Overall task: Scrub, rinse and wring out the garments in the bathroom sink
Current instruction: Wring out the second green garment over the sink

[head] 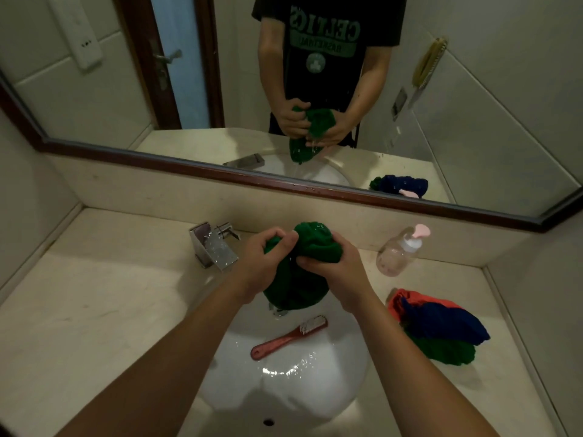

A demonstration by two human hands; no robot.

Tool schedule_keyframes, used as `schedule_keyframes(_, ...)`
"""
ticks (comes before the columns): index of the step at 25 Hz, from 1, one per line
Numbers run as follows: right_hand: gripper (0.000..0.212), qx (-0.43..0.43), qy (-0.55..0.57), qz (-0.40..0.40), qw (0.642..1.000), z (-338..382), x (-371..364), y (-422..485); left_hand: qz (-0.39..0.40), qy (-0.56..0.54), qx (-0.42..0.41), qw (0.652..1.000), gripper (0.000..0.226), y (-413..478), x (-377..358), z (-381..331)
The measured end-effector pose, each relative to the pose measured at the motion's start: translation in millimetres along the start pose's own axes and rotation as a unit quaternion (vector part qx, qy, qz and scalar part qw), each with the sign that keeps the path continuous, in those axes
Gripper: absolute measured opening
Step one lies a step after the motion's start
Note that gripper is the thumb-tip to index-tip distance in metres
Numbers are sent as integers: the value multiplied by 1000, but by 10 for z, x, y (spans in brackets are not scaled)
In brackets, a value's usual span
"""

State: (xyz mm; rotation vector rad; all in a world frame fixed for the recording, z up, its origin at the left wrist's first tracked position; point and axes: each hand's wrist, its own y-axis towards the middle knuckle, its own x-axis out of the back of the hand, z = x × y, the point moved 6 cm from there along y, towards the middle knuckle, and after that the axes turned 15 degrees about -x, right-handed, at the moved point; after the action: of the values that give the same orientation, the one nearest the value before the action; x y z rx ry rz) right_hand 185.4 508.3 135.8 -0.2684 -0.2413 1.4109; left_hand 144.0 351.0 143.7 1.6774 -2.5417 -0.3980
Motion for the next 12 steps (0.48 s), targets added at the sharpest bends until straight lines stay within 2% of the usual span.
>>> schedule_keyframes(4,49,42,87,-62,993,-15,225,-64,-16,-32,-33,999,34,60,11,-62)
schedule_keyframes(6,50,43,73,-64,994,11,250,-74,-23,2,-46,999,41,60,-33,-128)
schedule_keyframes(9,63,31,8,11,999,139,56,-114,-15,69,-64,995,46,57,-201,-283)
schedule_keyframes(12,51,-9,17,42,999,216,-69,-109,43,97,-80,991,68,96,-326,-359)
